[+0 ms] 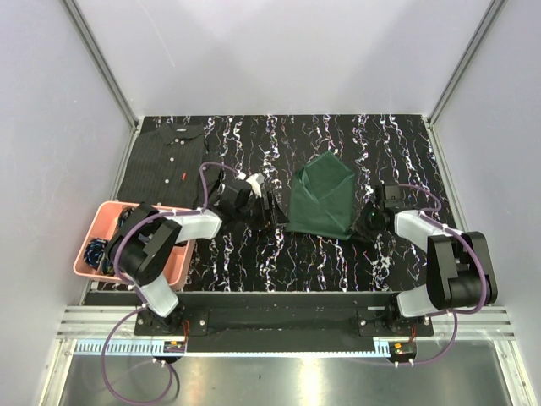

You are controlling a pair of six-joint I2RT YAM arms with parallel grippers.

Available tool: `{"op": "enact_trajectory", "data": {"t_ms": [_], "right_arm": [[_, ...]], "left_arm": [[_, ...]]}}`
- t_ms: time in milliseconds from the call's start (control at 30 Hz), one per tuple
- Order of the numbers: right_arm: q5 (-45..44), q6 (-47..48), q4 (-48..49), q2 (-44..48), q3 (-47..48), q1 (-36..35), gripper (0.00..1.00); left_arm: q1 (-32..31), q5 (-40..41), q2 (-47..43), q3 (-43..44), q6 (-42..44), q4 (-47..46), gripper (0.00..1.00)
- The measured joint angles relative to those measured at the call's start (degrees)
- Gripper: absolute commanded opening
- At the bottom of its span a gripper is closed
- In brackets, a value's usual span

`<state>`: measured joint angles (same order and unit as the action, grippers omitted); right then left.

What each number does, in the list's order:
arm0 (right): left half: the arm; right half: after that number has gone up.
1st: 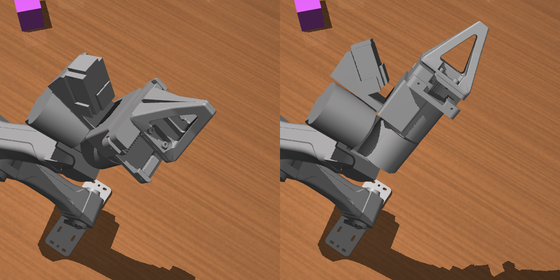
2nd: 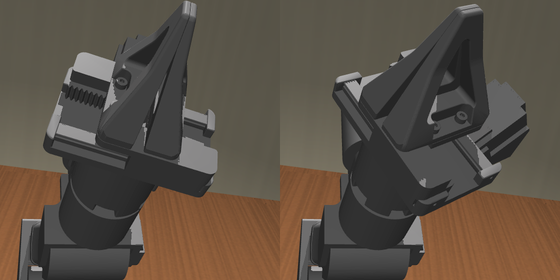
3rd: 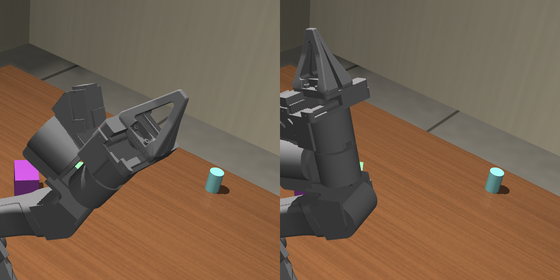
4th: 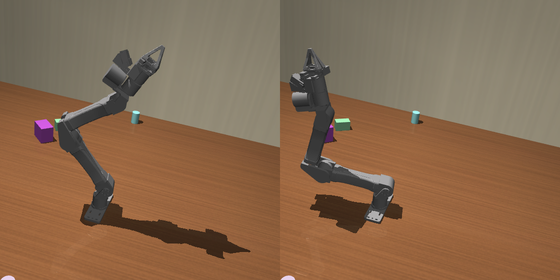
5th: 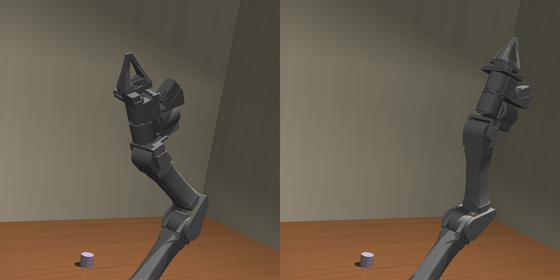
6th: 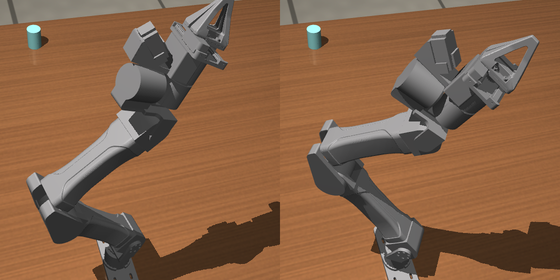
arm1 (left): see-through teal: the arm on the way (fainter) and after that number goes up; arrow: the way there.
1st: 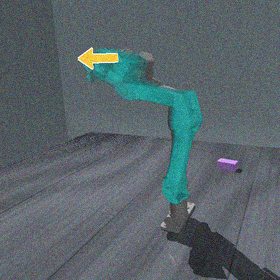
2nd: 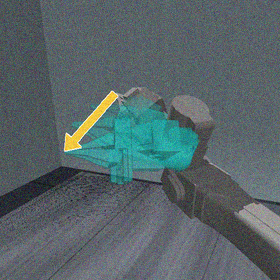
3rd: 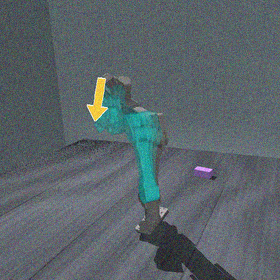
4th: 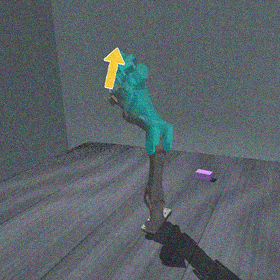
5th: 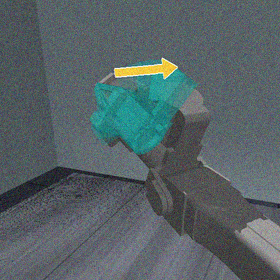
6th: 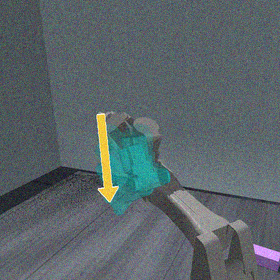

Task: Fold the napkin, place the utensils inside, and roll it up
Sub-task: Roll the napkin with the utensil

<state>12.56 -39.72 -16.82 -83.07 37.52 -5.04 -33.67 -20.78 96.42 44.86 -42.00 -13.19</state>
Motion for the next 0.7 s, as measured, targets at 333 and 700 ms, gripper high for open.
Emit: {"op": "enact_trajectory", "data": {"t_ms": [333,700], "right_arm": [[0.7,-2.8,-0.6,0.9,-1.0,-3.2,0.35],[0.7,-3.2,-0.7,0.9,-1.0,-3.3,0.36]], "left_arm": [[0.0,-1.5,4.8,-1.2,-3.5,-8.1,0.49],[-0.8,-1.9,7.3,-1.1,-4.6,-9.1,0.38]]}}
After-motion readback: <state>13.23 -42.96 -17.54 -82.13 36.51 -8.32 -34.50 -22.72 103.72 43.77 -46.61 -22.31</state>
